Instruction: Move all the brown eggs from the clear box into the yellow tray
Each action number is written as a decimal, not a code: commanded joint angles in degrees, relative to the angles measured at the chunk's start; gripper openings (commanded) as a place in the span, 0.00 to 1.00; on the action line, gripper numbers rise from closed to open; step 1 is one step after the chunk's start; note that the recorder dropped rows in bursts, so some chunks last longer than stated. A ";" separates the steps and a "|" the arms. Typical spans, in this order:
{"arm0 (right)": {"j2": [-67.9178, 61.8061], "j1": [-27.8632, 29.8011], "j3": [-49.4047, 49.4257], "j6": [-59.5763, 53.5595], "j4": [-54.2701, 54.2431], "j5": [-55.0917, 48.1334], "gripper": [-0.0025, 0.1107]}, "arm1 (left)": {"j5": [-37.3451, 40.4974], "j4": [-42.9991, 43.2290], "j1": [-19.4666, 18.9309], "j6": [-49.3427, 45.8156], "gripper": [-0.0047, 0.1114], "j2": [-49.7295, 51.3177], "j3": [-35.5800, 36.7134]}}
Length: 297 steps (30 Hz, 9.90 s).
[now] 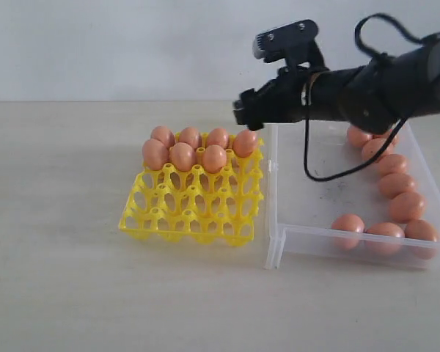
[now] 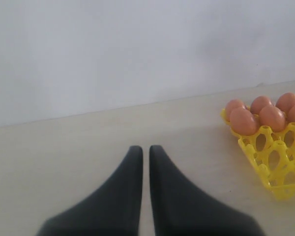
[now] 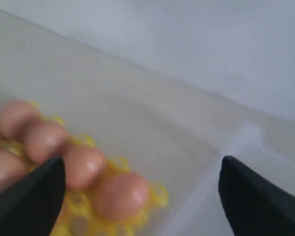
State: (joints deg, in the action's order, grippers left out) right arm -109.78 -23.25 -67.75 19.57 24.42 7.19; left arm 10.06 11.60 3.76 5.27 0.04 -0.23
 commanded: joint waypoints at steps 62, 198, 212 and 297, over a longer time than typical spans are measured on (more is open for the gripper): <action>-10.41 8.94 -14.93 -68.98 -3.87 -75.76 0.56 | -0.18 -0.13 0.29 0.29 0.07 -0.04 0.23; -13.06 1.06 13.71 -2.53 2.78 45.09 0.02 | -0.18 -0.13 0.29 0.29 0.07 -0.04 0.23; -15.81 1.01 13.71 -3.65 2.54 45.20 0.02 | -0.18 -0.13 0.29 0.29 0.07 -0.04 0.23; -14.88 -2.47 11.70 -12.53 -13.93 33.39 0.59 | -0.18 -0.13 0.29 0.29 0.07 -0.04 0.23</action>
State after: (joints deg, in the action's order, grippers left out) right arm -124.82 -26.28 -56.60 9.44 14.95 44.33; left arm 10.06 11.60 3.76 5.27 0.04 -0.23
